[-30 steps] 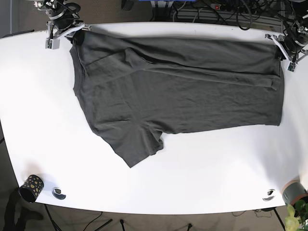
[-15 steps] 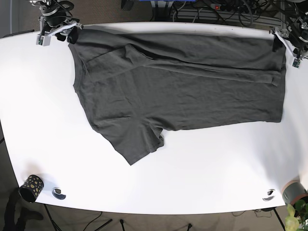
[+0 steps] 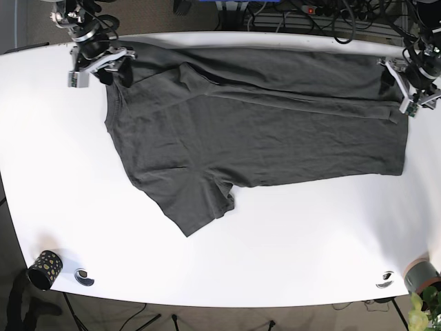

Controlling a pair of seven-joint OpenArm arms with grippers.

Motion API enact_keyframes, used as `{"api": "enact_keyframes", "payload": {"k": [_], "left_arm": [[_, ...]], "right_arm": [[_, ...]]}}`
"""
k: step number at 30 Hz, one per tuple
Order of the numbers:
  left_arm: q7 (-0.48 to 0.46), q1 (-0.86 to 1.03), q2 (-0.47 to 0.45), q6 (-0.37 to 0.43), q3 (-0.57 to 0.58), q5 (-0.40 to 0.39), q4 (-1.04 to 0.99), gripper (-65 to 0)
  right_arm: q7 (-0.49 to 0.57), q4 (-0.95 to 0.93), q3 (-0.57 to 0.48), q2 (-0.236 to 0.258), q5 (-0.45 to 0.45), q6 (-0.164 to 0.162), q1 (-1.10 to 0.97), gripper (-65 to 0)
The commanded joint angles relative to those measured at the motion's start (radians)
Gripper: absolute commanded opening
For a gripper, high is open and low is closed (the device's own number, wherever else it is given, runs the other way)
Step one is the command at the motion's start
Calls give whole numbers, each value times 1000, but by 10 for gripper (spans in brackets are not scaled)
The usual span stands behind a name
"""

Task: Fold the T-shirt properly
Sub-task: 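Release the shirt and move the right gripper toward the sleeve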

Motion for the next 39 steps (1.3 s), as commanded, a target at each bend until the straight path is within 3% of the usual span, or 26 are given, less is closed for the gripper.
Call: {"api": "enact_keyframes", "payload": {"k": [1, 9, 12, 15, 18, 27, 39], "left_arm": [[-20, 2, -10, 8, 11, -6, 17, -224], [-20, 20, 35, 8, 17, 2, 8, -224], [-20, 35, 35, 8, 17, 0, -11, -233], [-20, 37, 36, 8, 20, 0, -54, -303], [-20, 32, 36, 8, 22, 0, -92, -342], [-23, 31, 36, 8, 22, 0, -131, -346], [-25, 31, 36, 8, 20, 0, -129, -346]], "right_arm": [[28, 1, -22, 16, 1, -2, 31, -331], [-53, -123, -62, 18, -16, -11, 156, -331], [-76, -123, -61, 18, -104, -11, 179, -331], [-99, -105, -62, 12, -245, -5, 206, -331], [-130, -89, -67, 10, -308, -3, 213, -331], [-137, -89, -70, 13, -314, 0, 236, -330], [-137, -131, -148, 10, -321, 0, 281, -336]]}}
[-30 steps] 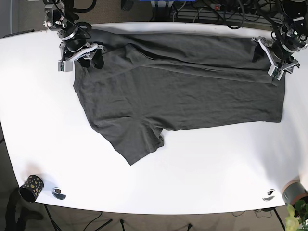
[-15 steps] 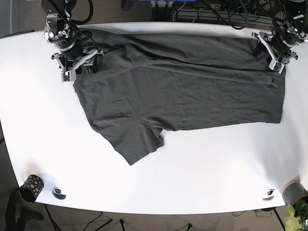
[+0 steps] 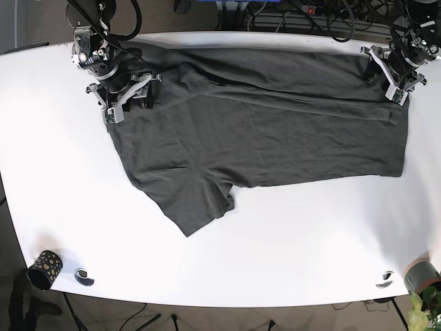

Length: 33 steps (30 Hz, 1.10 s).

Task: Fold the T-shirt properly
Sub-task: 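Release the shirt and move the right gripper toward the sleeve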

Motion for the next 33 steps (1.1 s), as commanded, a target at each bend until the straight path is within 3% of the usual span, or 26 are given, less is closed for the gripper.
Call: {"api": "enact_keyframes", "payload": {"k": [1, 4, 9, 10, 29, 33], "left_arm": [[19, 4, -12, 2, -4, 24, 5, -346], [19, 4, -12, 2, -4, 24, 4, -346], [19, 4, -12, 2, -6, 24, 4, -349], [19, 4, -12, 2, -6, 24, 4, -349], [19, 4, -17, 2, -8, 24, 4, -350], [19, 4, -17, 2, -8, 24, 4, -350]], "right_arm": [[23, 4, 6, 12, 4, -1, 15, -338], [23, -10, 9, 12, 4, -1, 28, -385], [23, -13, 6, 17, 2, -1, 31, -634], [23, -9, 6, 17, 2, -1, 31, -650], [23, -18, 11, 20, 1, -1, 133, -644], [23, -62, 5, 41, 2, -1, 173, -644]]}}
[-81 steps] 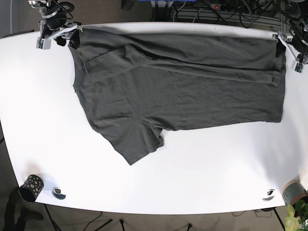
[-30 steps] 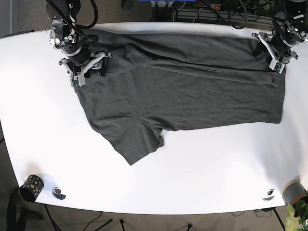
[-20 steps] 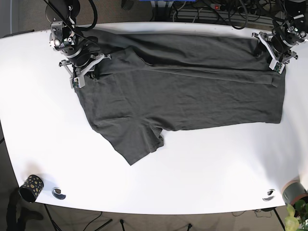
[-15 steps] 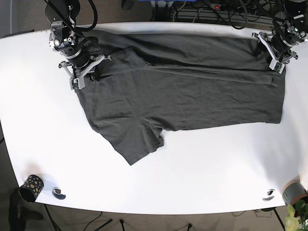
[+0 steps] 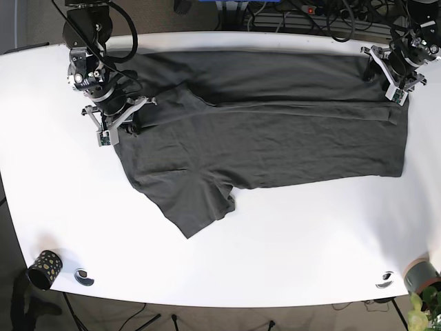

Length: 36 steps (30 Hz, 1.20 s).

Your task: Fold the T-shirt properly

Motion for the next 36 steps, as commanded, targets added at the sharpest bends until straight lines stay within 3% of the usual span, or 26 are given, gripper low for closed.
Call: {"api": "enact_keyframes", "payload": {"k": [1, 9, 15, 17, 27, 36], "left_arm": [[21, 3, -18, 3, -5, 24, 4, -350], [23, 3, -20, 3, -5, 24, 4, -344], [26, -1, -17, 3, -5, 16, 13, -343], [26, -29, -15, 3, -6, 15, 29, -340], [27, -55, 31, 3, -92, 15, 139, -204], [52, -113, 32, 3, -94, 16, 151, -192]], "right_arm": [[28, -6, 7, 21, 3, -5, 35, -644], [28, -38, 10, 27, 3, -5, 67, -625], [28, -13, 13, 27, 3, -6, 64, -331], [28, -1, 13, 24, 3, -6, 62, -273], [28, 25, 13, 21, 11, -6, 58, -265], [28, -44, 7, 18, 11, -6, 140, -257]]}}
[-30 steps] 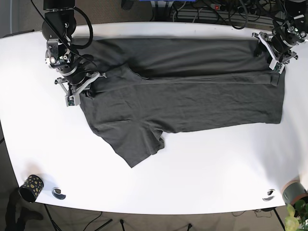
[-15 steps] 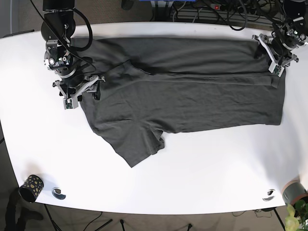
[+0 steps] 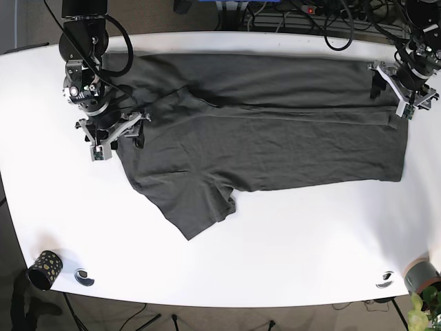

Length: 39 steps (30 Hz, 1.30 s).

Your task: Fold the T-shirt properly

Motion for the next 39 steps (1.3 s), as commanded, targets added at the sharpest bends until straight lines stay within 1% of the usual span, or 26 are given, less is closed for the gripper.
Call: {"api": "enact_keyframes", "payload": {"k": [1, 4, 6, 12, 14, 16, 19, 20, 22, 27, 28, 31, 33, 36, 39], "left_arm": [[14, -30, -16, 0, -10, -10, 16, -192], [63, -82, -16, 0, -36, -6, 15, -192], [80, -115, -14, 0, -62, -4, 15, -192], [88, -185, -11, 0, -73, -1, -7, -192], [88, -192, -14, 0, -73, -1, -13, -192], [88, -192, -16, 0, -73, -1, -14, -192], [88, -192, -14, 0, -73, -1, -14, -192], [88, -192, -13, 0, -74, -1, -14, -192], [88, -192, -13, 0, -74, -1, -14, -192], [86, -192, -13, 0, -73, -3, -14, -192], [86, -192, -13, 0, -73, -3, -14, -192], [86, -197, -11, 0, -71, -3, -14, -192], [86, -223, -11, 0, -73, -3, -14, -192], [86, -246, -11, 0, -77, -1, -36, -192], [86, -274, -17, 0, -77, -1, -85, -192]], "right_arm": [[27, -16, 3, 11, 6, 6, 50, -257], [27, -95, 2, 11, 0, 6, 116, -258], [27, -154, 2, 11, 0, 6, 165, -262], [27, -318, -3, 12, -1, 7, 305, -263], [30, -364, -24, 20, -1, 11, 343, -263], [32, -416, -44, 22, -1, 34, 389, -263], [37, -503, -49, 22, -3, 90, 454, -263], [47, -534, -50, 22, -3, 101, 469, -263], [84, -599, -55, 22, -3, 112, 503, -263], [132, -709, -56, 17, -3, 115, 546, -263], [135, -718, -56, 14, -3, 123, 547, -263], [138, -726, -56, 8, -3, 169, 547, -263], [136, -726, -58, -17, -3, 182, 546, -263], [132, -726, -58, -35, -3, 184, 540, -263], [132, -711, -58, -41, -3, 184, 521, -265]]}}
